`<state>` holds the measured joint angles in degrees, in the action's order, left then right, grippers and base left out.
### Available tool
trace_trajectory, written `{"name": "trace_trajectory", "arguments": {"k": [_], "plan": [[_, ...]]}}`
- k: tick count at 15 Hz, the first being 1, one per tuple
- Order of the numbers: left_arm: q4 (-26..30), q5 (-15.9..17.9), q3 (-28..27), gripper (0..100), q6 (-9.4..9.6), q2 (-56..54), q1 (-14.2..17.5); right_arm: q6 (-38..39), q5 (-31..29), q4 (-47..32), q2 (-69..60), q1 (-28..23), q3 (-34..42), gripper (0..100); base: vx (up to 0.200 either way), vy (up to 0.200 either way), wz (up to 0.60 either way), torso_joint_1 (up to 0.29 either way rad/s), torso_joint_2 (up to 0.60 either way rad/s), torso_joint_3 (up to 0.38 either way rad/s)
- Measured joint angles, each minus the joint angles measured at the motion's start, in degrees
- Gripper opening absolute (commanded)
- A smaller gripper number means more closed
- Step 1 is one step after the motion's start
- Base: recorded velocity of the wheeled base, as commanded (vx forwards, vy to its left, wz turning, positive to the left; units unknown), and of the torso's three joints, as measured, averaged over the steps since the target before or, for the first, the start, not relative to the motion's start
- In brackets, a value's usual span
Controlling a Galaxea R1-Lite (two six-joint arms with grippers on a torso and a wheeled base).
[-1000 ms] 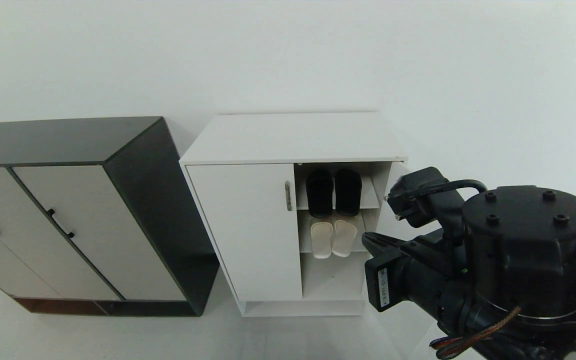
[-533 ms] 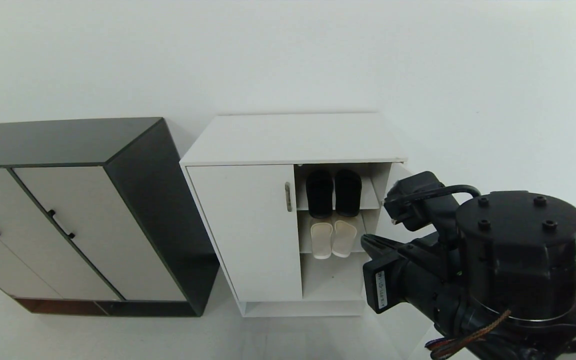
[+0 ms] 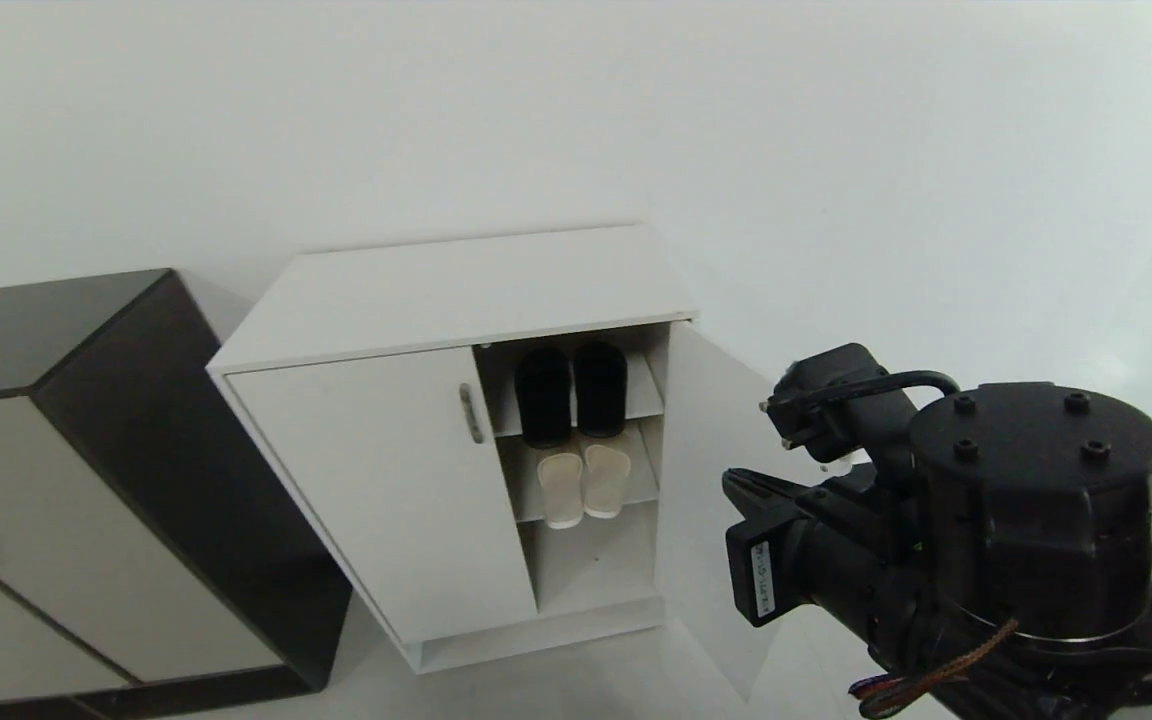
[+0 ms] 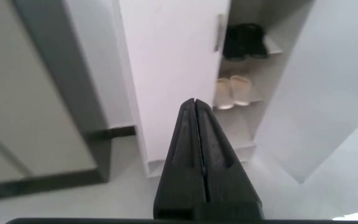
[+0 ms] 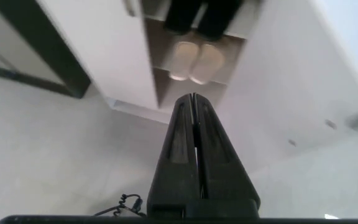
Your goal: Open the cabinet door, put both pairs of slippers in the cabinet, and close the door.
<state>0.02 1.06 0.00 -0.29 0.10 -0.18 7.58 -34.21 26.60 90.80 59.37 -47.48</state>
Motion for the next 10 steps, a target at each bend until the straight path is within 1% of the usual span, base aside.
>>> {"name": "trace_trajectory", "arguments": {"k": [1,5,10], "plan": [[0.0,0.0,0.0,0,0.00,0.0,0.0,0.0,0.0,0.0,0.0,-0.3,0.0,0,0.000,0.000,-0.60,0.007,-0.01,0.002],[0.0,0.0,0.0,0,0.00,0.0,0.1,-0.3,0.0,0.1,-0.1,-1.7,-0.2,0,0.000,0.000,0.00,0.000,0.00,0.000],[0.0,0.0,0.0,0,0.02,0.0,0.0,-0.9,0.0,0.0,0.0,-2.1,-0.1,0,0.000,0.000,0.00,0.000,0.00,0.000]]}}
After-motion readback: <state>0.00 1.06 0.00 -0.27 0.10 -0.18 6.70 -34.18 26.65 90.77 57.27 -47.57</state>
